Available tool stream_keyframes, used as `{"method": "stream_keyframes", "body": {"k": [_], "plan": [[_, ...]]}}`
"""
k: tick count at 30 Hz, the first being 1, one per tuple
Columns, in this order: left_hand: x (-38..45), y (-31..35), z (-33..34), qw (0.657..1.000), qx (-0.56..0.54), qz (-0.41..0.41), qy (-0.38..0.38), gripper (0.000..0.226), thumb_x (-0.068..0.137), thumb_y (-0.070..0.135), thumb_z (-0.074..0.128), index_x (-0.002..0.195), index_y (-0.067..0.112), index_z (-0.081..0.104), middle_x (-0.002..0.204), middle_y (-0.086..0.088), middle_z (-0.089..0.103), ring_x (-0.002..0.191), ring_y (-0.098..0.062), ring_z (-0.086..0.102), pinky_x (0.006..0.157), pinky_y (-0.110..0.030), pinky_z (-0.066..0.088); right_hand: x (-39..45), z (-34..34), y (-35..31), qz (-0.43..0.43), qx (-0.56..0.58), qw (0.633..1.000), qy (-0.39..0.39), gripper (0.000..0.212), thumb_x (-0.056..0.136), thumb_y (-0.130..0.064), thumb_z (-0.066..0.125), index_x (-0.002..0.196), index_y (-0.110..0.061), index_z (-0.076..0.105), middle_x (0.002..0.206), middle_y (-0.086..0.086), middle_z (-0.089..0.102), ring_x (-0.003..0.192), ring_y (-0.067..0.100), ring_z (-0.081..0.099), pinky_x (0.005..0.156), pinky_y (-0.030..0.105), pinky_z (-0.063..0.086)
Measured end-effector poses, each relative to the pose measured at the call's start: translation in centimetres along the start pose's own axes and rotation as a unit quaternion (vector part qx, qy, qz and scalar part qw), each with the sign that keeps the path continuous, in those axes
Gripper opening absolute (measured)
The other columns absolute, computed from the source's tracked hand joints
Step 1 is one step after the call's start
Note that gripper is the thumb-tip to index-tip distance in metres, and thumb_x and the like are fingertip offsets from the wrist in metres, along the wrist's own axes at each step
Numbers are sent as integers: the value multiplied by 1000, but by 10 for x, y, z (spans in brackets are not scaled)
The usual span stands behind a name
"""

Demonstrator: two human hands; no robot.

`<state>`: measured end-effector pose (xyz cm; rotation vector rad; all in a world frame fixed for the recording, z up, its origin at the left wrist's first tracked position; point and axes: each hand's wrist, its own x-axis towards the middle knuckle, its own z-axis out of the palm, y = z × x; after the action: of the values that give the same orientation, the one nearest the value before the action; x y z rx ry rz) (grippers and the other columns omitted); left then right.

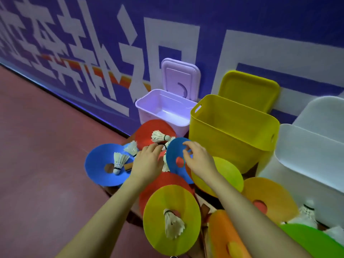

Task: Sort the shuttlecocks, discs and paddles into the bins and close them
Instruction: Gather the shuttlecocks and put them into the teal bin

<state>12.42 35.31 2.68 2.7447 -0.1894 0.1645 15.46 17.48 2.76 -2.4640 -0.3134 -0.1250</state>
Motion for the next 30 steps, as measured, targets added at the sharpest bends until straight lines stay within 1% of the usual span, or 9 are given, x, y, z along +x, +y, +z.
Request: {"method": "stream_keyframes", "body": {"k": [3,5,7,9,12,16,21,26,30], "plan": [[12,-31,0,999,13,-31,8,42,76,23,38,102,6,65,99,-12,66,81,-38,63,62,-45,52,29,22,-15,-40,-4,999,-33,32,92,-18,50,123,-14,55,118,5,59,109,25,56,89,36,43],[14,-48,-1,999,13,-46,5,45,79,28,36,108,5,63,105,-13,64,89,-38,61,70,-47,51,44,37,-24,-52,-12,997,-51,32,92,-19,49,123,-16,55,116,3,58,109,23,54,86,35,41],[16,-67,1,997,27,-76,-8,41,88,27,45,125,10,54,124,-10,56,107,-36,53,84,-46,43,57,53,-31,-59,-17,995,-75,33,92,-21,49,125,-20,54,117,1,55,110,21,52,84,34,40],[18,-90,6,994,54,-97,-17,49,90,35,50,134,14,47,131,-7,51,114,-34,49,90,-45,40,69,69,-38,-66,-21,992,-104,37,92,-23,50,129,-22,52,123,0,53,114,20,50,87,33,41],[21,-129,14,990,77,-106,-56,67,79,59,38,118,9,61,115,-17,61,98,-40,59,74,-46,49,88,93,-49,-67,-54,987,-136,40,92,-23,49,133,-23,49,130,1,50,121,21,46,90,34,40],[28,-179,22,982,97,-108,-121,67,75,60,42,114,11,64,111,-20,62,90,-41,61,69,-45,50,109,131,-66,-42,-90,976,-195,48,93,-27,50,139,-29,40,136,6,42,130,25,36,101,36,34],[38,-221,33,978,106,-46,-172,83,78,76,36,141,22,36,142,-9,39,123,-30,43,98,-41,35,125,179,-78,19,-134,953,-269,61,91,-36,53,145,-37,24,153,10,19,137,33,22,109,42,22],[40,-229,40,985,10,-23,-171,72,81,66,52,135,19,41,132,-8,45,109,-28,54,86,-37,42,119,206,-84,52,-147,969,-193,48,84,-38,60,127,-23,45,128,2,48,116,26,47,97,36,28],[39,-230,46,984,-88,-24,-153,43,90,34,57,126,12,49,131,-12,43,102,-33,55,83,-38,43,105,211,-84,88,-99,987,-95,30,84,-35,63,100,-13,50,103,2,55,93,31,53,84,36,34]]}}
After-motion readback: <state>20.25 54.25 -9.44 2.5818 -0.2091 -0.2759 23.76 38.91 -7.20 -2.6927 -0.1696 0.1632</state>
